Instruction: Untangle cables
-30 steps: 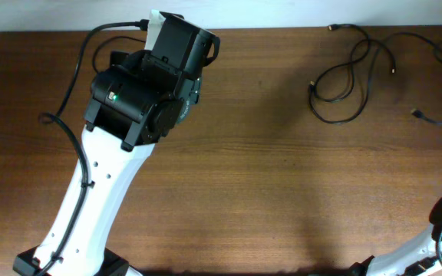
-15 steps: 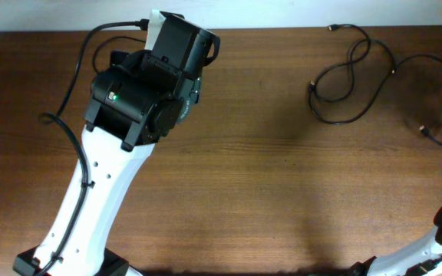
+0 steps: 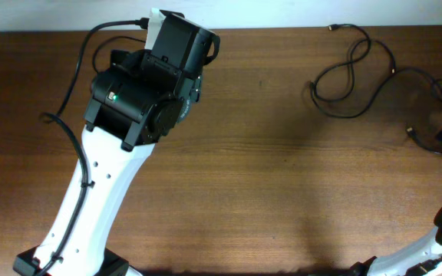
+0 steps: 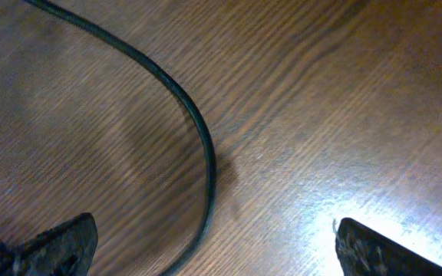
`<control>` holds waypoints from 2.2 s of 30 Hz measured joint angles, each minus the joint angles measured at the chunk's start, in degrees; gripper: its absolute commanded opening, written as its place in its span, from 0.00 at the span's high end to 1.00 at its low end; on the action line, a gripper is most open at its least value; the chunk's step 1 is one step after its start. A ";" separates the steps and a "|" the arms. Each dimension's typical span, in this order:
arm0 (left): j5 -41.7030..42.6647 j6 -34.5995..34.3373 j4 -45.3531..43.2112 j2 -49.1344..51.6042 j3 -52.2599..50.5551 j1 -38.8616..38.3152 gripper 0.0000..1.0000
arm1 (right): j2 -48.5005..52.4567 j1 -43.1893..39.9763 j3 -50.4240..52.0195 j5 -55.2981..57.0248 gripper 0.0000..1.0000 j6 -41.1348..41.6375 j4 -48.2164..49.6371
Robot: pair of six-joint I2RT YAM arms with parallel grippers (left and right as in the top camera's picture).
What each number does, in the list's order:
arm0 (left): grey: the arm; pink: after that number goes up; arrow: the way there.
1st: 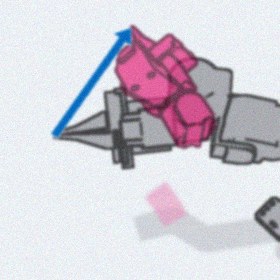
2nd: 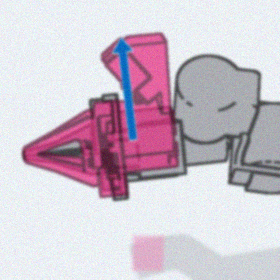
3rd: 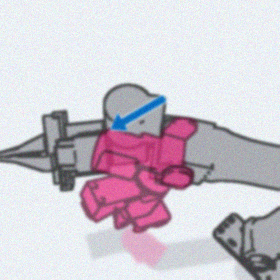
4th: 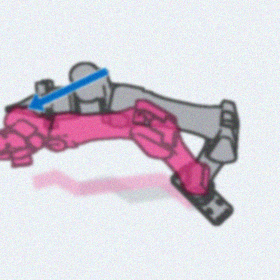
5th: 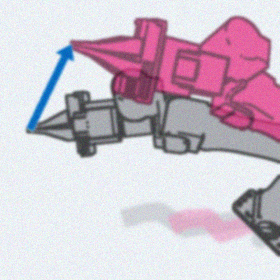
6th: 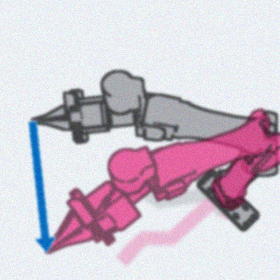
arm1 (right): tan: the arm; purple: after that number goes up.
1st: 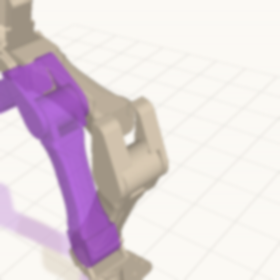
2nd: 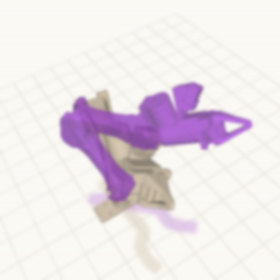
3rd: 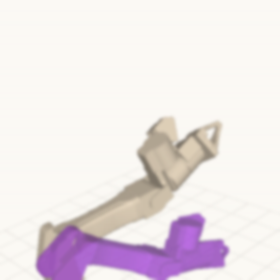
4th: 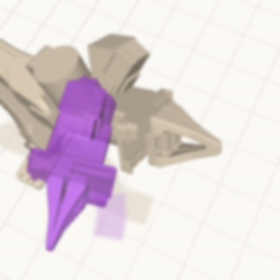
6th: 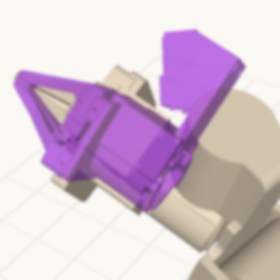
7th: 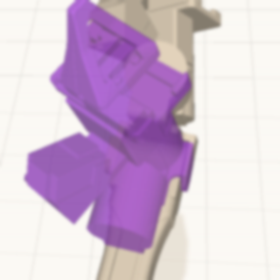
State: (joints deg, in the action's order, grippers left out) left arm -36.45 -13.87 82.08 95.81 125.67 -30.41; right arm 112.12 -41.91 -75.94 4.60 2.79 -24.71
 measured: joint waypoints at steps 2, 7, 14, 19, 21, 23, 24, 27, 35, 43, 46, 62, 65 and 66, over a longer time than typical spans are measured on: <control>0.00 0.00 0.00 0.00 0.00 0.00 0.01 | -0.02 0.26 0.00 -1.77 0.02 -1.25 -0.79; 0.02 0.00 0.02 0.00 0.00 0.00 0.01 | -5.14 4.98 0.00 -4.79 0.01 -3.69 -1.14; 0.35 0.00 -0.04 0.00 0.00 0.00 0.01 | -22.16 25.07 -0.57 -4.48 0.00 -6.45 -2.10; 0.52 0.00 0.24 0.00 0.00 0.00 0.01 | -20.22 34.86 -0.66 -1.29 0.01 -7.10 -5.77; 0.63 0.00 0.68 0.00 0.00 0.00 0.01 | -18.08 36.63 -0.66 0.13 0.01 -7.26 -7.52; 0.70 0.00 0.83 0.00 0.00 0.00 0.01 | -15.50 37.53 -0.59 0.90 0.01 -7.30 -8.98; 0.70 0.00 0.83 0.00 0.00 0.00 0.01 | -13.90 37.83 -0.59 1.20 0.01 -7.28 -9.66; 0.72 0.00 0.87 0.00 0.00 0.00 0.01 | -8.81 38.23 -0.28 1.88 0.01 -7.28 -11.72; 1.99 0.00 0.85 0.00 0.00 0.00 0.01 | -1.55 42.53 0.22 1.36 0.01 -7.28 -14.21; 2.03 0.00 1.16 0.00 0.00 0.00 0.01 | -1.55 49.31 0.68 0.48 0.01 -10.10 -12.52; 2.01 0.00 1.27 0.00 0.00 0.00 0.01 | -1.55 51.10 2.03 -1.53 0.01 -21.73 -12.28; 2.03 0.00 1.25 0.00 0.00 0.00 0.01 | -1.44 42.84 2.80 -4.31 0.02 -48.00 -2.86; 2.03 0.00 1.25 0.00 0.00 0.00 0.01 | -0.22 42.84 2.80 -6.12 0.01 -48.15 -2.51; 2.03 0.00 1.25 0.00 0.00 0.00 0.01 | 0.63 42.84 2.80 -6.27 0.00 -48.17 -2.51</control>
State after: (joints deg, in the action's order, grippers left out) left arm -34.41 -13.87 83.33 95.81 125.67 -30.41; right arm 112.75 0.93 -73.14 -1.67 -45.39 -27.22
